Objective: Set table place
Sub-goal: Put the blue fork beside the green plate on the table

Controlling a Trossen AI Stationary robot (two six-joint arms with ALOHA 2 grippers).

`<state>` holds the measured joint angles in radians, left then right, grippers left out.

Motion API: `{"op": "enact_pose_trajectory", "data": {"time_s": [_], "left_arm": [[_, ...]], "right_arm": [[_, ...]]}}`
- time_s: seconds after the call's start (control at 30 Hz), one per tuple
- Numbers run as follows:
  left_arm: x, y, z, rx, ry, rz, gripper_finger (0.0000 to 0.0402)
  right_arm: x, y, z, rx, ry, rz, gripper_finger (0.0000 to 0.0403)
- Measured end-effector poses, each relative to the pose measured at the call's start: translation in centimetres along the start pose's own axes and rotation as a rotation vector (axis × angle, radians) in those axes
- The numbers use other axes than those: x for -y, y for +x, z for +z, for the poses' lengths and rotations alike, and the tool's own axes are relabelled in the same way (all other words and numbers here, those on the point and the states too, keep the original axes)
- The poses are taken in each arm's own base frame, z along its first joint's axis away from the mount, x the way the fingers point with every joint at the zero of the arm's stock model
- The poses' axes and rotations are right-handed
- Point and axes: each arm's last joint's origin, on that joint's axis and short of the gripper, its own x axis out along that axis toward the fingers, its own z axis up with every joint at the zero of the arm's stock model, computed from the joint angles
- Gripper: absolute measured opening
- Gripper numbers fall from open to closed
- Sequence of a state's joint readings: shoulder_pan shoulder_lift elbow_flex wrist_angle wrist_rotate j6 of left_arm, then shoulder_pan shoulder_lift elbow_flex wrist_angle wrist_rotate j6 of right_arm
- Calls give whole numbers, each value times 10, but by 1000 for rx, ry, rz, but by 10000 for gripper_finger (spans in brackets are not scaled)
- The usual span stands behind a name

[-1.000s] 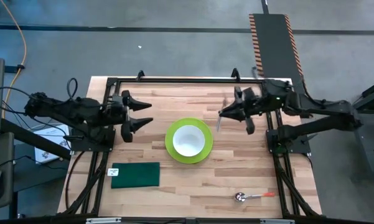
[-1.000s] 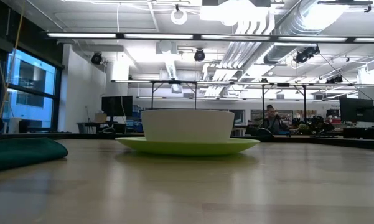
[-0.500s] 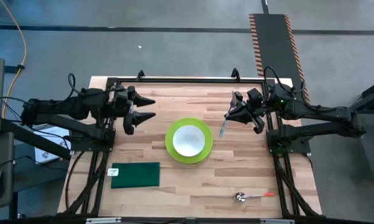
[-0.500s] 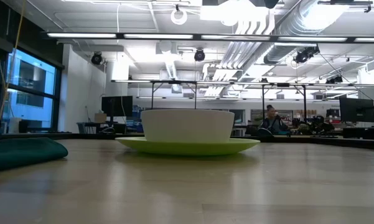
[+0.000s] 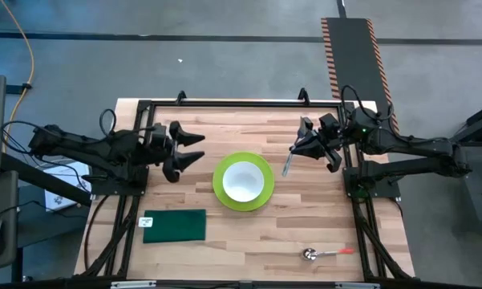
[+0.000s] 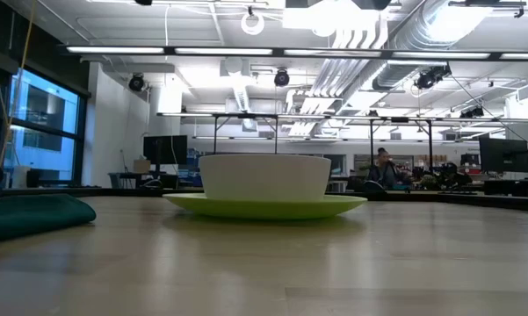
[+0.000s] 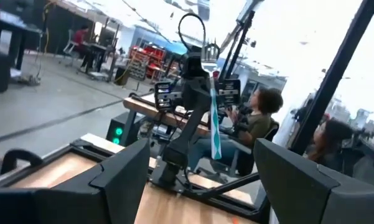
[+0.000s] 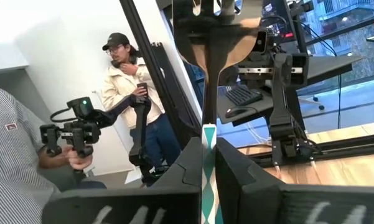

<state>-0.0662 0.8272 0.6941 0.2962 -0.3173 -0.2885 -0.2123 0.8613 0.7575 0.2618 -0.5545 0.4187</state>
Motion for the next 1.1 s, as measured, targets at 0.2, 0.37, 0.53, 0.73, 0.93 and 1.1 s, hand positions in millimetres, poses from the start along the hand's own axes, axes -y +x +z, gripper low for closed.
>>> {"op": "enact_pose_trajectory", "data": {"time_s": [0.2, 0.37, 0.53, 0.73, 0.93, 1.1], "left_arm": [[2, 0, 4, 2, 48, -20, 278], [2, 0, 5, 3, 46, -21, 278], [3, 2, 2, -18, 24, -63, 278], [6, 9, 0, -4, -12, -109, 278], [14, 31, -1, -33, -4, -125, 278], [22, 49, 0, -64, -1, -166, 278]], "right_arm": [[2, 2, -1, -7, 15, -2, 0], [7, 13, 2, 45, 20, 60, 0], [21, 36, -4, 66, 54, 180, 0], [46, 69, -23, 50, 130, 254, 0], [60, 118, -23, -40, 114, 381, 0], [74, 152, -18, -98, 124, 466, 0]]}}
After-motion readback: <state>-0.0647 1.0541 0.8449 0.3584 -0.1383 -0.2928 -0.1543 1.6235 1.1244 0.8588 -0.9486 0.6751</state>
